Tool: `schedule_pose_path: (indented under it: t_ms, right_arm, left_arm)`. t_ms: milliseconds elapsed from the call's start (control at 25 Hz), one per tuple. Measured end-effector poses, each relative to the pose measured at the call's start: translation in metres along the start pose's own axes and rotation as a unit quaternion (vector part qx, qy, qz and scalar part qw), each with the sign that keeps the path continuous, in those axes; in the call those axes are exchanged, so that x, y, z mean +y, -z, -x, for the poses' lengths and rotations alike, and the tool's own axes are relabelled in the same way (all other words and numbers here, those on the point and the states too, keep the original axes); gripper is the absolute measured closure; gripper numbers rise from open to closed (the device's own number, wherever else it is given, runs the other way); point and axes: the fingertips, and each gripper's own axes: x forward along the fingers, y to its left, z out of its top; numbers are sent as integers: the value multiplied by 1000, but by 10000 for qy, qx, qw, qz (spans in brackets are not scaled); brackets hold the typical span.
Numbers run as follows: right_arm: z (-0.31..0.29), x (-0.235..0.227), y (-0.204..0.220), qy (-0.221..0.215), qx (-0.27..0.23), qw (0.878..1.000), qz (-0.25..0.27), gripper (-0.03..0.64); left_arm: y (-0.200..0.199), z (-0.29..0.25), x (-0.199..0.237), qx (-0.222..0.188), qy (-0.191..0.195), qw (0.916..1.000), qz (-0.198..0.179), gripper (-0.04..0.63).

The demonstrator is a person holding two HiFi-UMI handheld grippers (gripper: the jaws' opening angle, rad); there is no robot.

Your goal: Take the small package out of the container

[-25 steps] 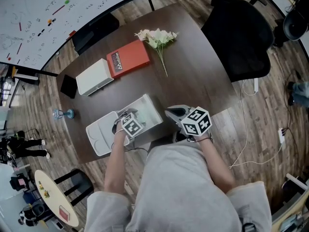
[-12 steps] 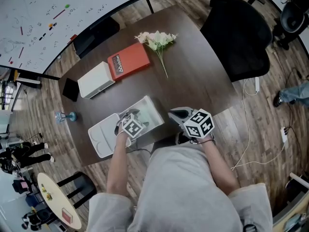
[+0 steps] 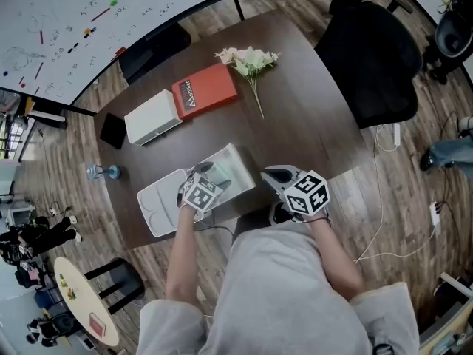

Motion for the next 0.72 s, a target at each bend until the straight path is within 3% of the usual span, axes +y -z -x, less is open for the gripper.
schedule_pose_path:
  t_ms: [240, 400, 600, 720]
  right_arm:
    - [-14, 15, 15, 121, -52, 9999, -77, 612]
    - [-24, 20, 30, 169, 128, 9998, -38, 614]
    - [-44, 45, 37, 126, 163, 9998, 65, 613]
    - [-49, 61, 40, 179, 136, 9997, 113, 614]
  left_arm:
    - [-6, 28, 7, -449, -468, 9977, 204, 262]
    - [-8, 41, 13, -934, -766, 9916, 467, 262]
    - [-6, 67, 19, -1585, -1188, 9755, 955, 262]
    - [-7, 90, 20, -2020, -1465, 9593, 1320, 262]
